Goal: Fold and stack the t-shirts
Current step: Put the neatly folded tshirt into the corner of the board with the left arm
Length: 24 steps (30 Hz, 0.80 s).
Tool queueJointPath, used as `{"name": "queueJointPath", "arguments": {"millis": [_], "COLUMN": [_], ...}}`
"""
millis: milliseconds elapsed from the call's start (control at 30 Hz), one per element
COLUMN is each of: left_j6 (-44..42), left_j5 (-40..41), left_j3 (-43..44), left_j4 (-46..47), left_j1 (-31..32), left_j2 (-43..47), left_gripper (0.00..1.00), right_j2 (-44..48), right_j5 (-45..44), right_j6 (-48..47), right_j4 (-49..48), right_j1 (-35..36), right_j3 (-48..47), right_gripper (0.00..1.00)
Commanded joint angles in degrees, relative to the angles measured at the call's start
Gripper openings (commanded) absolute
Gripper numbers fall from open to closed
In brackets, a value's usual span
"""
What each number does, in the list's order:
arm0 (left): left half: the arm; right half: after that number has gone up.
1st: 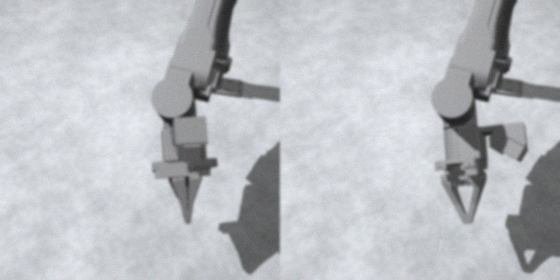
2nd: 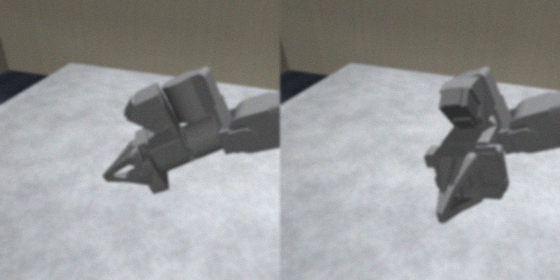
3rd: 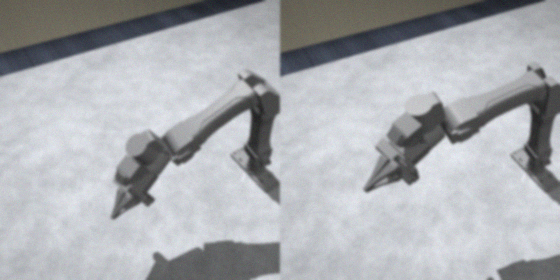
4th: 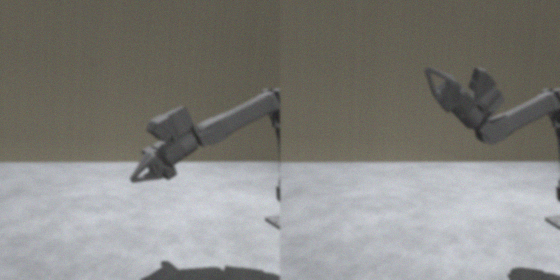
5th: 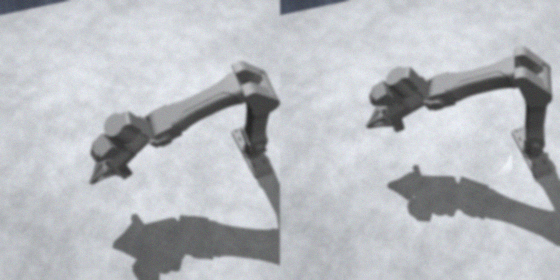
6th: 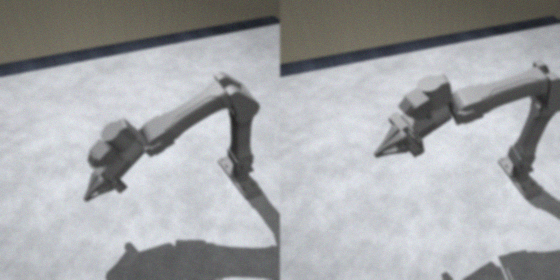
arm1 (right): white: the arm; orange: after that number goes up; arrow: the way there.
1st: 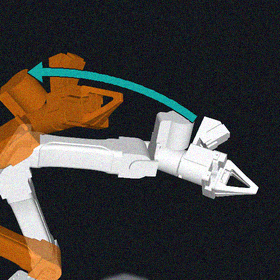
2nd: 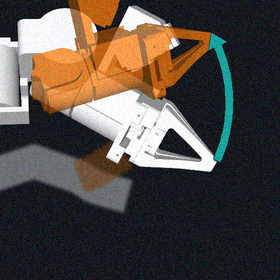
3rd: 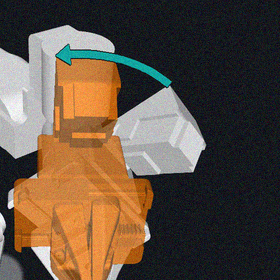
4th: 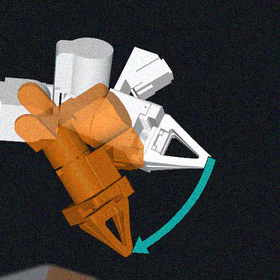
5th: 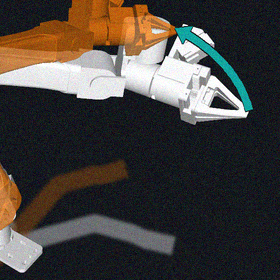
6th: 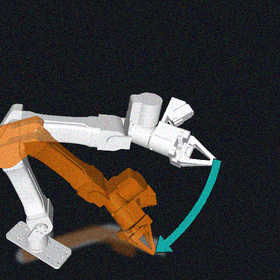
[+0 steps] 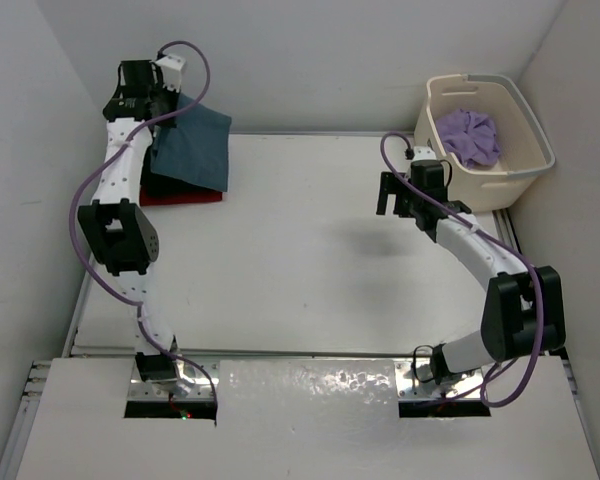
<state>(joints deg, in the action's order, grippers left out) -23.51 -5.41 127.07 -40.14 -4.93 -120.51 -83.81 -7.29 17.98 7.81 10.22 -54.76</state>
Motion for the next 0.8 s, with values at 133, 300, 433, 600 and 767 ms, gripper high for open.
{"name": "queueJointPath", "arguments": {"millis": [133,300,433,600,767], "left_j6": [-1.0,-1.2,-0.7,-1.3,-0.9], "left_j5": [-2.1,-1.8,-2.5,-4.2,-2.2], "left_j3": [4.8,5.9,6.4,4.2,8.3], "left_j4": [4.6,6.5,8.1,12.9,13.2], "left_j1": [-2.9,-4.5,-6.2,-7.2,-7.6], "left_j2": [-0.8,-4.7,-6.6,-7.5,-12.1], "left_gripper": [0.00,0.00,0.00,0.00,0.00], "right_j2": [-0.5,-1.1,-1.5,-2.8,-3.1], "right_j5": [-0.4,-0.5,0.2,1.8,5.1], "right_j6": [0.1,0.0,0.0,0.4,1.3], "right_j4": [-0.3,0.5,0.6,1.2,0.9], "right_j1": [-0.3,-0.3,-0.3,-0.1,-0.2], "right_j3": [-2.3,-3.2,-3.3,-3.8,-3.4], "right_gripper": [0.99,0.99,0.99,0.99,0.99]}}
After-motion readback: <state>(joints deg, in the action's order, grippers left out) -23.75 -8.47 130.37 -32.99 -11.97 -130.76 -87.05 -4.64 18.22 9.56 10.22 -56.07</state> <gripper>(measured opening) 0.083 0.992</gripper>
